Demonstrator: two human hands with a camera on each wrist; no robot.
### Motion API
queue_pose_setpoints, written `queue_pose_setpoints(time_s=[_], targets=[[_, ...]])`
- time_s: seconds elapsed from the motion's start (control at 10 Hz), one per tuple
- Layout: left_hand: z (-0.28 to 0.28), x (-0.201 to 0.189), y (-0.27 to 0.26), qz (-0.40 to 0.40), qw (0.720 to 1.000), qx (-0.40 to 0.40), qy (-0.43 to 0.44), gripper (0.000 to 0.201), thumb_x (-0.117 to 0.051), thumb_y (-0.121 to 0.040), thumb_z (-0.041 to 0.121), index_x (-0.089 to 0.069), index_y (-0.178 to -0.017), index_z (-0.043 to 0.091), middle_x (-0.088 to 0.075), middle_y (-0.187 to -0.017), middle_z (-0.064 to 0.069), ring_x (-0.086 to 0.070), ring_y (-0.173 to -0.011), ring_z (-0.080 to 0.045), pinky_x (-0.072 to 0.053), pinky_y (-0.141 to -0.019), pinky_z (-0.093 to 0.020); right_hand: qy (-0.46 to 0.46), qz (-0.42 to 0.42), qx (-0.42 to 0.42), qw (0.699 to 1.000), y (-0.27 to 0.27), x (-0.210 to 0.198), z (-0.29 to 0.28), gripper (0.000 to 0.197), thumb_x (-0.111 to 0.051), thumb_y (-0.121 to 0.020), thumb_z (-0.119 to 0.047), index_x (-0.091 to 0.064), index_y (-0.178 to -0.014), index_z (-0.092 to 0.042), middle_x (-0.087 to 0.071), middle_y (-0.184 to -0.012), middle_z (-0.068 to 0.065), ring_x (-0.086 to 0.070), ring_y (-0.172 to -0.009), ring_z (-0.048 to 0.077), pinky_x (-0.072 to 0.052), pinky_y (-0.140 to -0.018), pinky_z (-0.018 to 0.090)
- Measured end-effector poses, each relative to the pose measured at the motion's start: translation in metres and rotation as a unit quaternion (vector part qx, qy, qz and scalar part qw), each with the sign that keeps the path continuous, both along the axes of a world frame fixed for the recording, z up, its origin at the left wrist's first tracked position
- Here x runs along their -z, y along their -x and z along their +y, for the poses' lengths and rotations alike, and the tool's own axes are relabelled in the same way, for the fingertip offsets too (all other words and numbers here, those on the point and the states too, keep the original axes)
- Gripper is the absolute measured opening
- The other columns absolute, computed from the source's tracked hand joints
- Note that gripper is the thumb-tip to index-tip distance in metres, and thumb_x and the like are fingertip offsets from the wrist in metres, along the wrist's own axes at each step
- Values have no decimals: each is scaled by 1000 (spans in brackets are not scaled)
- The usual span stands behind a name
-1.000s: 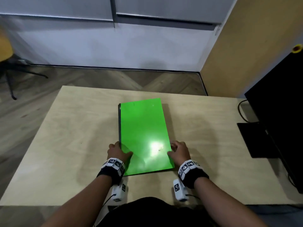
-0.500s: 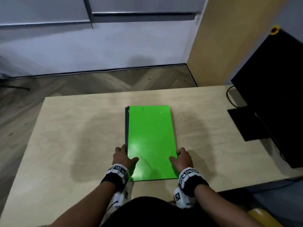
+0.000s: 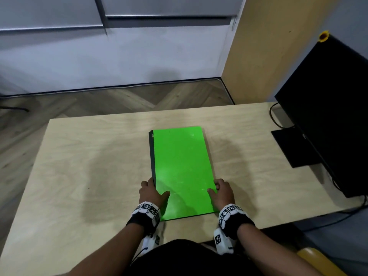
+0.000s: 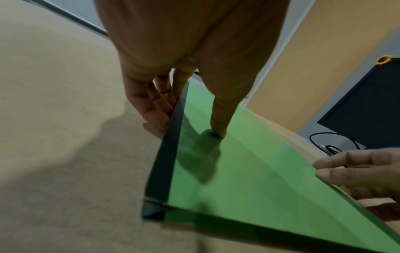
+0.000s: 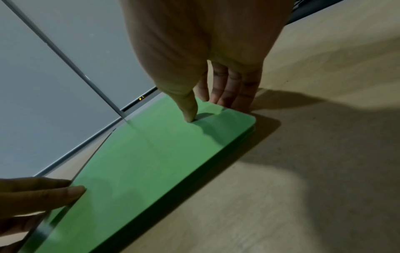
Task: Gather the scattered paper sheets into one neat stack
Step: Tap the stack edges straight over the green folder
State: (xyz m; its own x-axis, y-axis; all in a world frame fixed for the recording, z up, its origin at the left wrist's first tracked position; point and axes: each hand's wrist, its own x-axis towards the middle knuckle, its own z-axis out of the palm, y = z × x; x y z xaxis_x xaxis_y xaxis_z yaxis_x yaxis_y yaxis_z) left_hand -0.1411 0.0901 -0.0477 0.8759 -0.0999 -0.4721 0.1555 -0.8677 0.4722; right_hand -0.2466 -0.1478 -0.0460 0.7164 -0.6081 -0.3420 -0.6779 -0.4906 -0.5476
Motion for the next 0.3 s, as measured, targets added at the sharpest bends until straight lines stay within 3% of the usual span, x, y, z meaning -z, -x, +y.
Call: queue_pose_setpoints(time_s=[0.1,0.2,0.3], targets=[[-1,-6,4,-3,1000,3,-2,86,-75,-72,44,-36,-143,14,-40,-127,-11,-48,-116,-35,-50,-94,-43,26,-5,-15,1000,4,-7,3,47,-74,-83,-31,-57,-125,-20,-51,-122,5,-54,-113,23,-46,-93,31],[-5,-16,1,-44,997,50,-32,98,-74,-76,45,-18,-152,18,-27,-149,-13,-35,-131,-37,-45,-99,-45,117,-50,-78,989,1,-19,9,46,-74,-81,-35,-58,-124,-29,-49,-126,-3,-45,-120,19,-40,-99,34],[-11,-26,7,-70,982,162,-59,100,-70,-79,51,-10,-156,27,2,-163,-8,-14,-146,-37,-39,-110,-49,125,-27,-212,969,0,-32,26,49,-67,-83,-43,-56,-130,-33,-47,-137,-6,-39,-129,17,-34,-107,34]])
